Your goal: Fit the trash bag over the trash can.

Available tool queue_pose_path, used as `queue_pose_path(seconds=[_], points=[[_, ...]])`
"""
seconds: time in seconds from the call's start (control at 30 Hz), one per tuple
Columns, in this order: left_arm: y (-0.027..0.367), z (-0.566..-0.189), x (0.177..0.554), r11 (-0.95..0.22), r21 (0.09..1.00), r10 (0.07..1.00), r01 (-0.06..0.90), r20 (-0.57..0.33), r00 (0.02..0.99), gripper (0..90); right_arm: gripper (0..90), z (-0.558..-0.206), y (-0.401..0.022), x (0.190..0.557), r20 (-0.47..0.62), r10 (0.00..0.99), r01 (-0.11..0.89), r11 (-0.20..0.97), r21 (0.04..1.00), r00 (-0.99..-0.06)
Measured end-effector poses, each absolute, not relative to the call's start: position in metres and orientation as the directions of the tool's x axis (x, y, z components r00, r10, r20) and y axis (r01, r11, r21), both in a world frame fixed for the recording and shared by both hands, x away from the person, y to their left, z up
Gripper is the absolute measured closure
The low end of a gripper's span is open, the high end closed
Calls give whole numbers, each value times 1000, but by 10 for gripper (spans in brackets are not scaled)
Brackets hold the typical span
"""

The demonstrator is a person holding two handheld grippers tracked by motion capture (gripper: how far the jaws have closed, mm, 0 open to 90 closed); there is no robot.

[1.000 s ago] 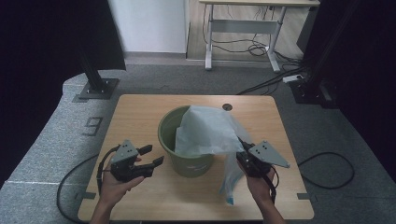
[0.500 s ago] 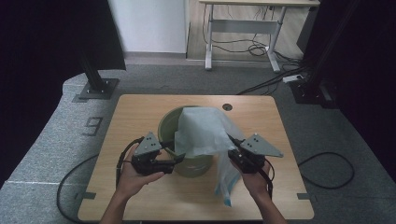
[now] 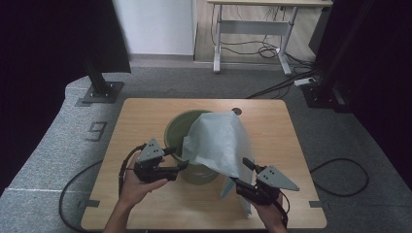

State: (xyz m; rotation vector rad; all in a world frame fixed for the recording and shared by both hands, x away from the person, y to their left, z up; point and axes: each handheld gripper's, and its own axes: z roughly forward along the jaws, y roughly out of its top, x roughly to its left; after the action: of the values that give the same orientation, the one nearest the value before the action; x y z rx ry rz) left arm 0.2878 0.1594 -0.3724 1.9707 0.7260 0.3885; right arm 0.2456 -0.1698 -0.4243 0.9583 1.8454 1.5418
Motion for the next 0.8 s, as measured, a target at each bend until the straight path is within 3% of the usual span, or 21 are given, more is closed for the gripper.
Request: queue_pose_path(seconds=[0.5, 0.67, 0.7, 0.8], points=[[160, -375, 289, -355, 872, 641, 338, -37, 766, 350, 313, -479, -160, 264, 70, 859, 290, 94, 953, -508], [159, -376, 289, -360, 869, 640, 340, -34, 768, 350, 476, -485, -156, 267, 65, 858, 276, 91, 957, -509], [159, -376, 289, -361, 869, 639, 338, -34, 769, 351, 607, -483, -157, 269, 59, 860, 268, 92, 959, -507], [158, -376, 288, -366, 869, 634, 334, -30, 773, 355, 796, -478, -161, 271, 57, 864, 255, 83, 963, -499]])
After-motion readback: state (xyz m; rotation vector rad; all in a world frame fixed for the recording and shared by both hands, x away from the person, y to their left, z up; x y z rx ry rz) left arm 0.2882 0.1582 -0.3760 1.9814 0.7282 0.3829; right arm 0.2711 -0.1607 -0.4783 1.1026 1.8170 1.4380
